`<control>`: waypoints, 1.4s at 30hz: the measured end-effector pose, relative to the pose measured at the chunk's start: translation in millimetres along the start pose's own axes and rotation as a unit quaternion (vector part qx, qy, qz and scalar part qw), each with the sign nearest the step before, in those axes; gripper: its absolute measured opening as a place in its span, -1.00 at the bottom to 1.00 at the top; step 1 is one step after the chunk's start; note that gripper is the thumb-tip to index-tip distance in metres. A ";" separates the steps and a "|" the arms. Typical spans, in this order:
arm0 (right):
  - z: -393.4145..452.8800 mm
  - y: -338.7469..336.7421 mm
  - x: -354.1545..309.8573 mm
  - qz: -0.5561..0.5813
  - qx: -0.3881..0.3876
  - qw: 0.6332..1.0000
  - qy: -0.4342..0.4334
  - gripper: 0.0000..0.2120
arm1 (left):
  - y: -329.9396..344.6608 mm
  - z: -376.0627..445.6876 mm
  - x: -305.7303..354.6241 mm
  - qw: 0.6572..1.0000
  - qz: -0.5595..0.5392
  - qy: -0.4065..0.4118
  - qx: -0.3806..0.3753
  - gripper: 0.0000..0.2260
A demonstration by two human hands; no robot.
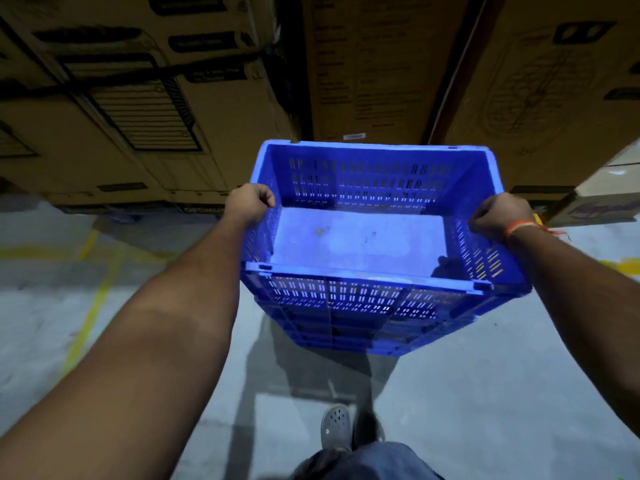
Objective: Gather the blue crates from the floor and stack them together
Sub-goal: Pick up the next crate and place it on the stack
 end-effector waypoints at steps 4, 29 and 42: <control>0.3 -2.6 1.8 0.025 0.013 1.000 0.002 -0.93 | -2.3 -1.6 4.6 1.000 0.010 -0.001 0.007 -0.73; -4.8 -2.1 -1.2 0.046 -0.006 0.999 0.017 -0.93 | -3.2 -0.4 4.0 1.000 0.024 -0.005 0.003 -0.74; -9.0 -2.1 -2.5 0.037 0.029 0.999 0.009 -0.89 | -1.4 -7.7 2.0 0.999 0.049 0.001 0.005 -0.75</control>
Point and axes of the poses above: each hand's wrist, its own z-axis towards the middle knuckle, its own y-axis out of the palm, x = y × z, the point moved 5 cm from there along z, towards the middle knuckle, and after that the axes turned 2 degrees about z, right-handed, at the moved point
